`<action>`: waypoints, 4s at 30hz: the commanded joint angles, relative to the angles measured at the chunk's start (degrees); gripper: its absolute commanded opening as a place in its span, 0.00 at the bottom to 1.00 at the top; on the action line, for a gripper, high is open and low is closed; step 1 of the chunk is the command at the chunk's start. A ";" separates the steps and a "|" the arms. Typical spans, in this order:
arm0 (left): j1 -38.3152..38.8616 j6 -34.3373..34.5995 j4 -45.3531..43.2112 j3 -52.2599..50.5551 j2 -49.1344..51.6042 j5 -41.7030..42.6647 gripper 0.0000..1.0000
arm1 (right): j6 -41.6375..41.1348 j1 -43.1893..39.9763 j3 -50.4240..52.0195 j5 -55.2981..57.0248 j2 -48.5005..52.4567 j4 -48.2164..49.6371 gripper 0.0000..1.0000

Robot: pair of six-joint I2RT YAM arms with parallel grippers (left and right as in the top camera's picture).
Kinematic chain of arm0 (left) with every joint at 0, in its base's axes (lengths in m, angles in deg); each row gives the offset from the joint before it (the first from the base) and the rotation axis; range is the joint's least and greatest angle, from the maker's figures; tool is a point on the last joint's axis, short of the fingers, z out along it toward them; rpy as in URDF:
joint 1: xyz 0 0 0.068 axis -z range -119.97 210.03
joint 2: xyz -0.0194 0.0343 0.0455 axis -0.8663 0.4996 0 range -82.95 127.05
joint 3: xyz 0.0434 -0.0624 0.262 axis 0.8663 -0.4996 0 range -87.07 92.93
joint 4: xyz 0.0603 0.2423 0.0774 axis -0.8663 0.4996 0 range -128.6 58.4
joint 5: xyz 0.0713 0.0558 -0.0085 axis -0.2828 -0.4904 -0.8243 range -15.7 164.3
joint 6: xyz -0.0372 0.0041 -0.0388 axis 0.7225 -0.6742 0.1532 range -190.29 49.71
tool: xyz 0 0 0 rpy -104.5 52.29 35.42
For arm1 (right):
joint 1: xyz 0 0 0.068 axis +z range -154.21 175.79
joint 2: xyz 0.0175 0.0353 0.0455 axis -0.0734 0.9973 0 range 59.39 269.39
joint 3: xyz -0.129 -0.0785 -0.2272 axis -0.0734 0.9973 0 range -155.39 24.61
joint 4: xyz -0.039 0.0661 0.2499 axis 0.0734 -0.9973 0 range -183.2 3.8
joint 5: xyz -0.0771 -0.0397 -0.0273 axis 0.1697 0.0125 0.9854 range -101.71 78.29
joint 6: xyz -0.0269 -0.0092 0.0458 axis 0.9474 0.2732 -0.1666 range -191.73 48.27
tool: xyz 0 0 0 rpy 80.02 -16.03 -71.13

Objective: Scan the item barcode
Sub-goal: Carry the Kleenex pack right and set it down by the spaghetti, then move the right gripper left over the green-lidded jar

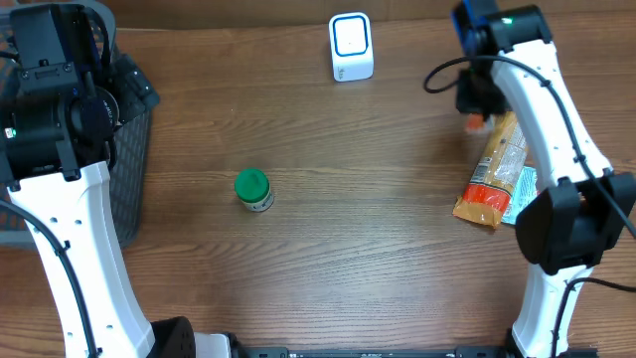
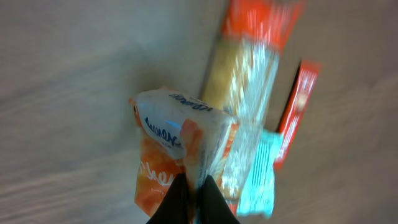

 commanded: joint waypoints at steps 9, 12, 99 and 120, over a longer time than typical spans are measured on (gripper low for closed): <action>-0.24 -0.50 -0.04 0.61 0.39 -0.72 1.00 | -6.45 -9.73 14.69 -0.44 0.66 -2.27 0.04; -0.24 -0.48 -0.04 0.61 0.39 -0.72 0.99 | -6.40 -11.54 16.17 2.58 0.66 -2.60 0.04; -0.24 -0.48 -0.04 0.61 0.39 -0.72 1.00 | -4.70 44.83 16.65 -11.10 6.91 55.28 1.00; -0.24 -0.48 -0.04 0.61 0.39 -0.72 1.00 | -4.09 35.87 16.63 -1.86 6.88 36.70 1.00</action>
